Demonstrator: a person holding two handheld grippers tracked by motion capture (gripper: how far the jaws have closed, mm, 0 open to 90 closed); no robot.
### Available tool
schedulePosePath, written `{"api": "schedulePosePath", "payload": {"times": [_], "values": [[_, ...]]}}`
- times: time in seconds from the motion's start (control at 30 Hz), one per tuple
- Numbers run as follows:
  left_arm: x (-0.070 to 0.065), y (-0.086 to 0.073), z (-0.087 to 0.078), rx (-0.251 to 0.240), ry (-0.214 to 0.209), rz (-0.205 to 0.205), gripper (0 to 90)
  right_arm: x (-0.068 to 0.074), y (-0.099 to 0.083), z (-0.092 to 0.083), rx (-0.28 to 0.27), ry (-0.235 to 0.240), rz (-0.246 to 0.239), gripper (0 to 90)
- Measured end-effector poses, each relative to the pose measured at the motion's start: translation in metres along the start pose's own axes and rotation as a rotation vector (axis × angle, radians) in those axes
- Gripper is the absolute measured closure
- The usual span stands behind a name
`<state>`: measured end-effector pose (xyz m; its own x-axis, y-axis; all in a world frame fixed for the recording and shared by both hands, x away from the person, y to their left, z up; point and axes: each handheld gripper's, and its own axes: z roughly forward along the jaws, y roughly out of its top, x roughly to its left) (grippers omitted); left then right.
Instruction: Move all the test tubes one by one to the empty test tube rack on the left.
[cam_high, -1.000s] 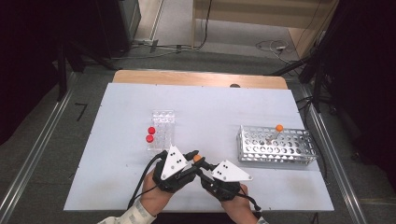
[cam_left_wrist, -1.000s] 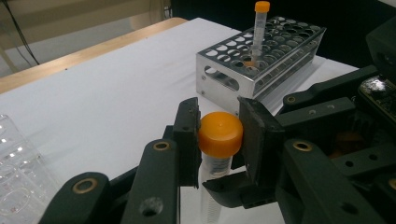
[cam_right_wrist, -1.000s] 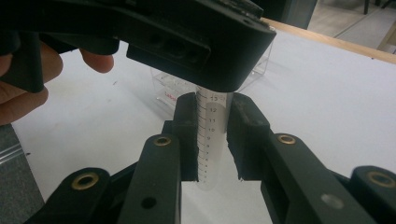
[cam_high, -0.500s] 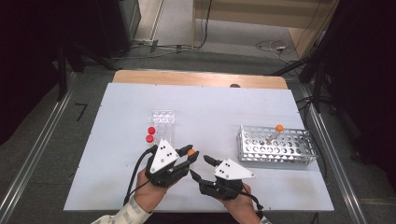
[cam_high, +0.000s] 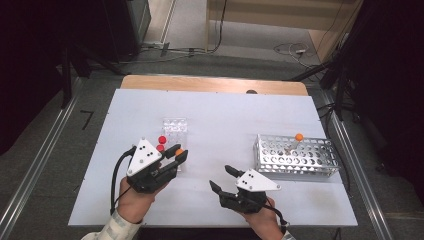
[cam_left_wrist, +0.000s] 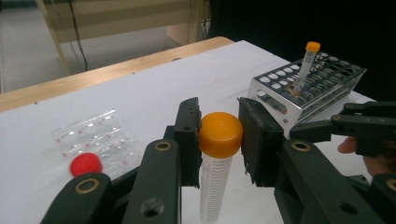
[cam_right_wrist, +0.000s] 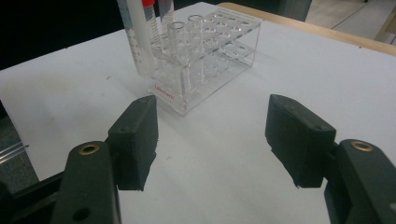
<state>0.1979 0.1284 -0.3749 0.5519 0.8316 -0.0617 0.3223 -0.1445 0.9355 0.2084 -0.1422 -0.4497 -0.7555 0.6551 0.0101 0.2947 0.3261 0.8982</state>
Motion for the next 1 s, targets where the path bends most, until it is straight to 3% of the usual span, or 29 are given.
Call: {"api": "schedulePosePath", "payload": {"times": [0.43, 0.77, 1.0], "values": [[0.024, 0.008, -0.001, -0.009, 0.087, -0.005, 70.2, -0.001, 0.0, 0.0, 0.001, 0.003, 0.007, 33.8], [0.037, 0.015, 0.016, -0.017, 0.124, -0.016, 70.2, -0.002, 0.0, -0.001, -0.002, 0.003, 0.007, 34.4], [0.04, 0.014, 0.029, -0.009, 0.166, 0.003, 70.2, -0.002, 0.0, -0.001, -0.004, 0.001, 0.004, 34.7]]}}
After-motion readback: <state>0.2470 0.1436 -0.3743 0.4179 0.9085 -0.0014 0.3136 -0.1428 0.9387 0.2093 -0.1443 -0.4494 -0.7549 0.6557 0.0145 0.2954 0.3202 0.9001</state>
